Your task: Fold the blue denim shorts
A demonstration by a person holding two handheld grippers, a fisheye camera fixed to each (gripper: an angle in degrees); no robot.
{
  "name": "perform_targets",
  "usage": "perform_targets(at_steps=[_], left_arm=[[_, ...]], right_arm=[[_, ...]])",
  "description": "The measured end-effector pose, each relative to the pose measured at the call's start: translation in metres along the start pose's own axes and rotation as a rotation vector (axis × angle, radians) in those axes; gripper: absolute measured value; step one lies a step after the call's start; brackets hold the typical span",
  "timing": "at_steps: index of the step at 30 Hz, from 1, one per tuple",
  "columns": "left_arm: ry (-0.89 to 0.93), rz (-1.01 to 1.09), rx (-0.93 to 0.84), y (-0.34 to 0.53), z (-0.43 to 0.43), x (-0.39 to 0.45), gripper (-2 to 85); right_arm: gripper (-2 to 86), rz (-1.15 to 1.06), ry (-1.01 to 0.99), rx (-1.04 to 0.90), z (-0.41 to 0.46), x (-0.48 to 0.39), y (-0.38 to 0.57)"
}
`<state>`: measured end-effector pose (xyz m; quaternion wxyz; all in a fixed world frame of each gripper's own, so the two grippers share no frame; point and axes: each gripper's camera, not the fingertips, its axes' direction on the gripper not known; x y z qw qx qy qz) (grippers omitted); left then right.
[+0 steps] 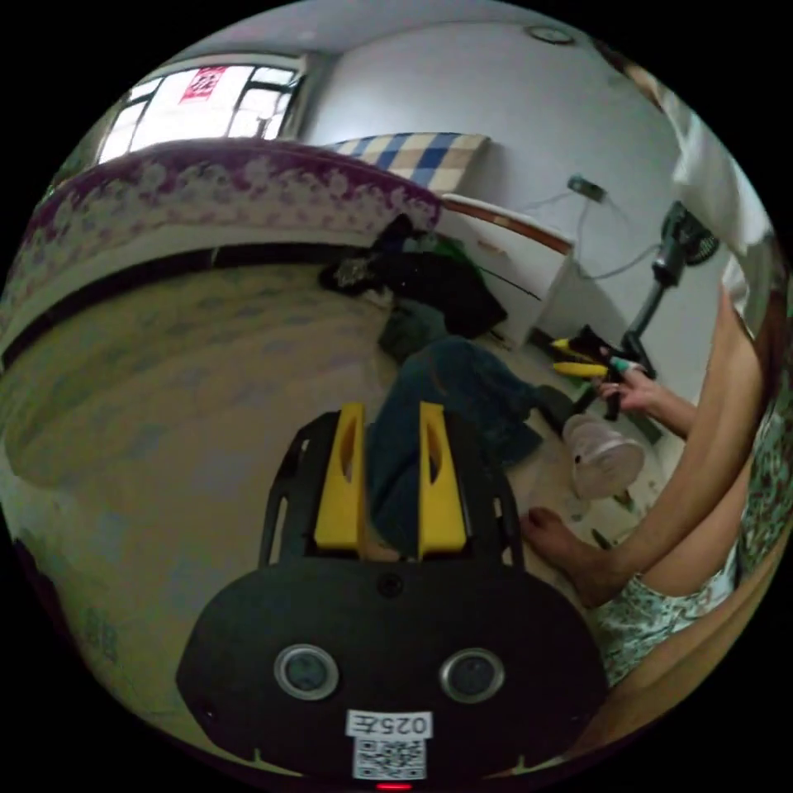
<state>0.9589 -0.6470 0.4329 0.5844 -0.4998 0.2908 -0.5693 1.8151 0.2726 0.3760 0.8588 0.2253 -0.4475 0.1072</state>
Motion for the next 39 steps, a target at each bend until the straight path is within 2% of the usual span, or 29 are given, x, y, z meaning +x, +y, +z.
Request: perform_targets(at_steps=[3, 5, 7, 9, 11, 14, 16, 18, 20, 24, 26, 31, 33, 36, 39], left_arm=[[0.100, 0.131, -0.050, -0.008, 0.009, 0.045, 9.4], [0.115, 0.252, -0.135, -0.010, 0.021, 0.070, 9.7], [0.148, 0.314, -0.216, -0.010, 0.031, 0.086, 9.9], [0.231, 0.348, -0.276, -0.011, 0.035, 0.092, 10.3], [0.247, 0.311, -0.273, -0.021, 0.028, 0.088, 11.2], [0.249, 0.272, -0.190, -0.044, -0.003, 0.077, 11.4], [0.206, 0.277, -0.191, -0.056, -0.018, 0.072, 11.3], [0.062, 0.193, -0.226, -0.071, -0.042, 0.053, 9.9], [0.029, 0.122, -0.162, -0.082, -0.079, 0.027, 8.3], [0.159, -0.174, -0.091, -0.093, -0.161, -0.075, 2.1], [0.152, -0.242, -0.056, -0.093, -0.190, -0.107, 0.6], [0.156, -0.329, -0.072, -0.100, -0.236, -0.166, -0.3], [0.183, -0.392, -0.077, -0.100, -0.260, -0.198, -0.4], [0.185, -0.392, -0.109, -0.103, -0.292, -0.231, -0.4], [0.164, -0.375, -0.137, -0.109, -0.319, -0.254, -0.4]], right_arm=[[17.9, 0.020, 0.186, -0.082, 0.021, -0.004, -0.021], [17.2, 0.006, 0.199, -0.173, 0.040, -0.011, -0.032], [14.4, 0.017, 0.097, -0.326, 0.068, -0.019, -0.040], [9.1, 0.027, -0.128, -0.572, 0.109, -0.042, -0.045], [7.6, -0.006, -0.171, -0.596, 0.121, -0.078, -0.047], [6.7, -0.235, -0.101, -0.644, 0.131, -0.167, -0.047], [6.4, -0.322, -0.125, -0.659, 0.136, -0.220, -0.045], [6.3, -0.386, -0.149, -0.723, 0.150, -0.287, -0.041], [6.3, -0.453, -0.097, -0.739, 0.162, -0.333, -0.035], [6.3, -0.452, -0.069, -0.862, 0.196, -0.415, -0.026], [6.3, -0.444, -0.064, -0.898, 0.212, -0.441, -0.027], [6.3, -0.429, -0.084, -0.942, 0.248, -0.481, -0.024], [6.3, -0.336, -0.146, -0.934, 0.261, -0.488, -0.018], [6.3, -0.240, -0.204, -0.930, 0.273, -0.499, -0.008], [6.3, -0.259, -0.231, -0.956, 0.285, -0.516, -0.001]])
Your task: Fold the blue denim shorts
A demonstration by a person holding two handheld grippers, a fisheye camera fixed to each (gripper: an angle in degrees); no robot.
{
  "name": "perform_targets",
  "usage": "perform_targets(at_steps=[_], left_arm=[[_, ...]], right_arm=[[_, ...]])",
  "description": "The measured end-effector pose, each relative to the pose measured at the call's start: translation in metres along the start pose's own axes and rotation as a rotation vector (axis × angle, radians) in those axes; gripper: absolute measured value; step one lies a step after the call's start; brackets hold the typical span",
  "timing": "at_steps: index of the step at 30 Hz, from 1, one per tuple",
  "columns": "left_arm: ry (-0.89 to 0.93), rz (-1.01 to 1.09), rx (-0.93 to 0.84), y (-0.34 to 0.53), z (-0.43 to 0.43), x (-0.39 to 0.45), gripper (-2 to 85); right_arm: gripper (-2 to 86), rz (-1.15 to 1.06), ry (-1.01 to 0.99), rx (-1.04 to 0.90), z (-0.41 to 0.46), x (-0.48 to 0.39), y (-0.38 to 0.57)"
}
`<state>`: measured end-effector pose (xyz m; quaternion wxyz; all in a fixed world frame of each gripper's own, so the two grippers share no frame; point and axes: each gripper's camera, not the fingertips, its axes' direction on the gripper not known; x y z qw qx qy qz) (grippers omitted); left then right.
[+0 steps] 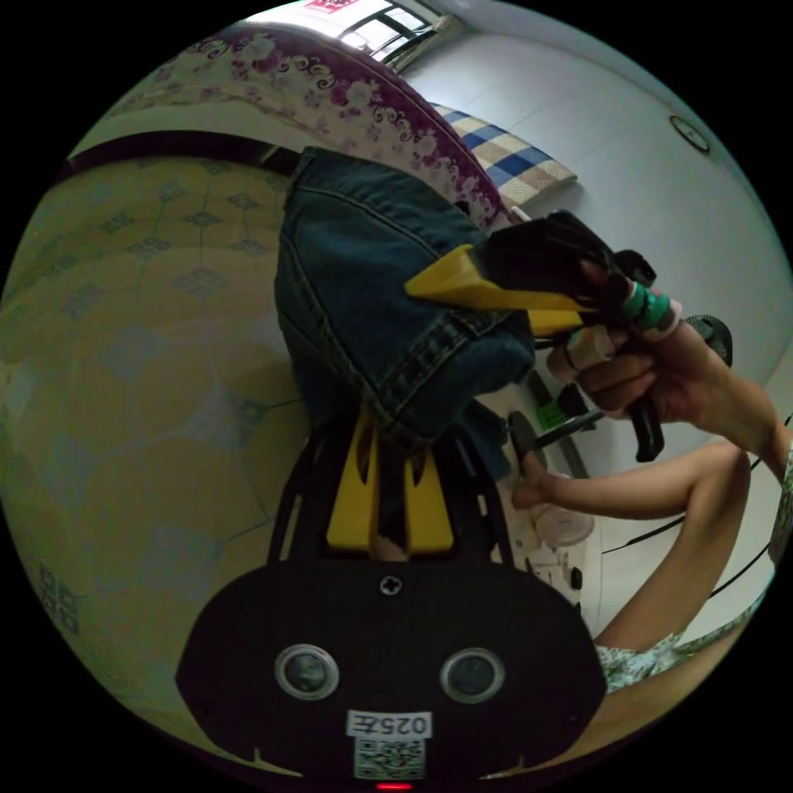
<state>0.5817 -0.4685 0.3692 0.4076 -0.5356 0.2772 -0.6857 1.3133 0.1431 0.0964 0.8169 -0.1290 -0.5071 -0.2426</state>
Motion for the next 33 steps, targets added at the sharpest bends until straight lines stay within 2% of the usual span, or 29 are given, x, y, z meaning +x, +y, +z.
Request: perform_targets(at_steps=[10, 18, 23, 33], left_arm=[[0.011, -0.052, 0.014, -0.043, -0.070, -0.040, -0.4], [-0.011, -0.124, 0.079, -0.076, -0.138, -0.069, -0.4], [-0.008, -0.161, 0.076, -0.088, -0.172, -0.097, -0.4], [0.013, -0.175, 0.063, -0.113, -0.214, -0.119, -0.4]], right_arm=[[6.4, -0.022, -0.063, 0.018, 0.016, -0.026, -0.022], [7.5, -0.162, -0.121, 0.119, 0.031, -0.051, -0.028], [7.8, -0.234, -0.107, 0.110, 0.054, -0.066, -0.033], [8.1, -0.211, -0.130, 0.105, 0.072, -0.073, -0.034]])
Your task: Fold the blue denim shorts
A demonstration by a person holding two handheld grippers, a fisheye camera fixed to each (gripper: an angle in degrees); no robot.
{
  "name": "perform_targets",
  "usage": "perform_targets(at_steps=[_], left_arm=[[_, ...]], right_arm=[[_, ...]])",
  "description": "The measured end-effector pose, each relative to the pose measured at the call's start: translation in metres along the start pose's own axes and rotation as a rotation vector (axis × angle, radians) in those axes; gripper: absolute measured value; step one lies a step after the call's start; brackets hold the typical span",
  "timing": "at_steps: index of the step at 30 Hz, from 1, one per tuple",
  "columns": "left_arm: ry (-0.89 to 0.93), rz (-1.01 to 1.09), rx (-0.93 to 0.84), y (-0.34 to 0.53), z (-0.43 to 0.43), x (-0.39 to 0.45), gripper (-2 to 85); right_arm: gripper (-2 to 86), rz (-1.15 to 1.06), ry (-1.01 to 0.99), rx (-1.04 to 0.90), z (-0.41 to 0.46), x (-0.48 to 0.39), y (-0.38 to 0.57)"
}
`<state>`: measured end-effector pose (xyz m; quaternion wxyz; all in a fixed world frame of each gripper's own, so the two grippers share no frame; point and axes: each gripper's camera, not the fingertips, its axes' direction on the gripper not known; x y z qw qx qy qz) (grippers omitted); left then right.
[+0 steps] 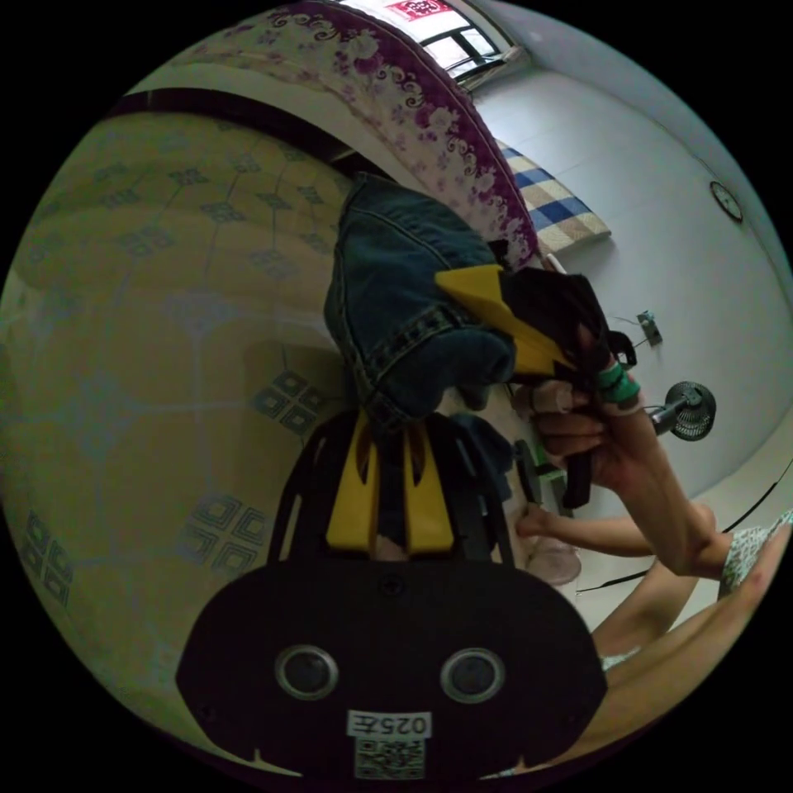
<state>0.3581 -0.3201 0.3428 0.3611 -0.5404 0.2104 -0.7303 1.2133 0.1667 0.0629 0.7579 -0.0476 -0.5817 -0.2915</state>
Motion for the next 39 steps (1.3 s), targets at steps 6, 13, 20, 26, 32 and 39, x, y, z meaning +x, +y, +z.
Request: perform_targets(at_steps=[6, 13, 20, 26, 32, 39], left_arm=[[-0.018, -0.005, -0.017, -0.010, -0.015, -0.001, -0.3], [-0.035, 0.002, -0.028, -0.014, -0.022, 0.010, -0.2], [-0.040, 0.000, -0.055, -0.021, -0.023, 0.019, -0.3], [-0.044, -0.011, -0.072, -0.017, -0.014, 0.029, -0.2], [-0.087, 0.034, -0.074, -0.012, -0.001, 0.054, -0.2], [-0.103, 0.114, -0.037, -0.006, -0.005, 0.085, -0.7]], right_arm=[[8.2, 0.047, -0.069, 0.031, 0.006, 0.010, 0.013], [8.2, 0.051, -0.059, 0.018, 0.004, 0.015, 0.025], [8.3, 0.077, -0.105, 0.049, 0.001, 0.032, 0.041], [8.1, 0.099, -0.145, 0.061, -0.007, 0.052, 0.063], [7.8, 0.102, -0.192, 0.061, -0.022, 0.072, 0.082], [7.8, -0.090, -0.097, 0.128, -0.038, 0.058, 0.103]])
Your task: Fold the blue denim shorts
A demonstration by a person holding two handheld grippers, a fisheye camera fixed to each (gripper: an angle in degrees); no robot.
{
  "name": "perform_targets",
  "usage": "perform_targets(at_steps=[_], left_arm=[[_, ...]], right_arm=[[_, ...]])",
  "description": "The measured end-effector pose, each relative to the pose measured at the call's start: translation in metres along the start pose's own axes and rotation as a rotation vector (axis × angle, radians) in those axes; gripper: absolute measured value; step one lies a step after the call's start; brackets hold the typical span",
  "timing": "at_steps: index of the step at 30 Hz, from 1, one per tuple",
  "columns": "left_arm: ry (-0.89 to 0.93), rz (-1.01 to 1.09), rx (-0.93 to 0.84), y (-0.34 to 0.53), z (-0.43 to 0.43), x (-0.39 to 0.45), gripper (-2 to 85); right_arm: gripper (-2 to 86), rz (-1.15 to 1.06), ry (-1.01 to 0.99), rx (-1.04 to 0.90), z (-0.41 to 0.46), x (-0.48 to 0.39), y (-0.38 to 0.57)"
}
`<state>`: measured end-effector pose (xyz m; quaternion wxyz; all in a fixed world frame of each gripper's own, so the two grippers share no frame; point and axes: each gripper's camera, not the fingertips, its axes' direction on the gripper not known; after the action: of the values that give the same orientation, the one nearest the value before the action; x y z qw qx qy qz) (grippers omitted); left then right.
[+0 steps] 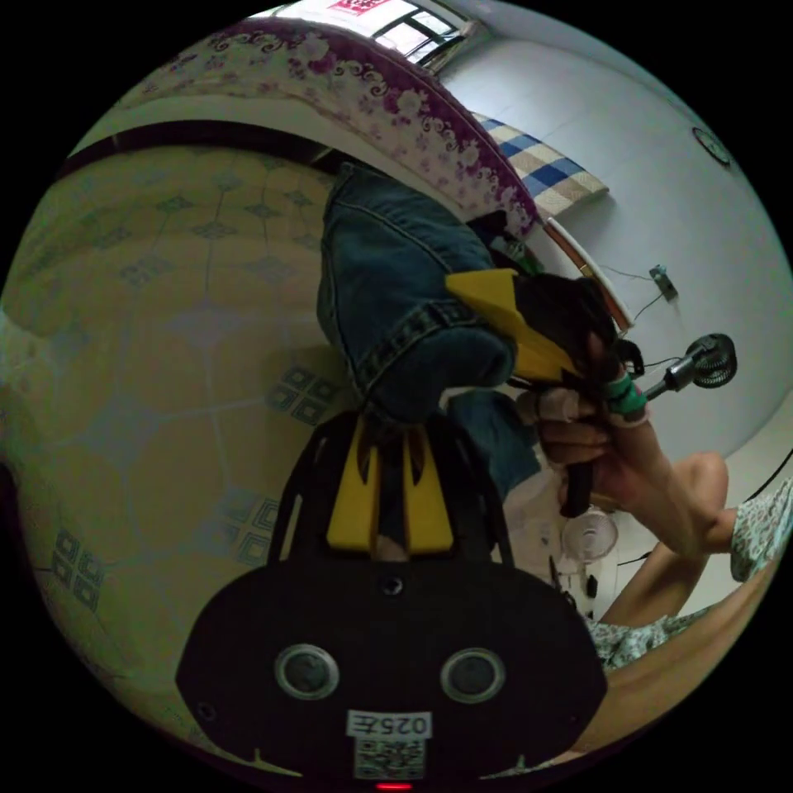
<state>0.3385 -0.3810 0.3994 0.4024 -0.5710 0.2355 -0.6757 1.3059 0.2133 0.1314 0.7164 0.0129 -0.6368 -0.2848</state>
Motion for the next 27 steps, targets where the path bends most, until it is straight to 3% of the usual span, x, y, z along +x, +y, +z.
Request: perform_targets(at_steps=[7, 11, 14, 17, 19, 22, 24, 27], left_arm=[[-0.096, -0.087, 0.219, 0.014, -0.080, 0.009, -0.9], [-0.272, -0.258, 0.316, 0.050, -0.134, -0.006, -0.4], [-0.312, -0.527, 0.293, 0.094, -0.135, -0.046, 1.4], [-0.361, -0.686, 0.312, 0.149, -0.125, -0.062, 3.5], [-0.409, -0.664, 0.342, 0.169, -0.121, -0.042, 4.4], [-0.514, -0.470, 0.314, 0.164, -0.099, 0.013, 5.4], [-0.484, -0.305, 0.211, 0.138, -0.055, 0.045, 4.8], [-0.434, -0.105, 0.004, 0.109, 0.031, 0.068, 4.2]], right_arm=[[7.8, -0.332, 0.008, -0.016, 0.026, -0.054, -0.010], [9.4, -0.552, -0.078, -0.291, 0.092, -0.085, -0.022], [11.7, -0.417, -0.210, -0.526, 0.138, -0.058, -0.022], [16.2, -0.316, -0.307, -0.409, 0.109, -0.025, 0.001], [21.2, -0.292, -0.212, -0.291, 0.064, -0.007, 0.022], [22.9, -0.136, 0.117, -0.069, -0.032, 0.034, 0.063], [22.6, 0.078, 0.432, 0.172, -0.118, 0.064, 0.104], [23.9, 0.300, 0.856, 0.284, -0.194, 0.090, 0.150]])
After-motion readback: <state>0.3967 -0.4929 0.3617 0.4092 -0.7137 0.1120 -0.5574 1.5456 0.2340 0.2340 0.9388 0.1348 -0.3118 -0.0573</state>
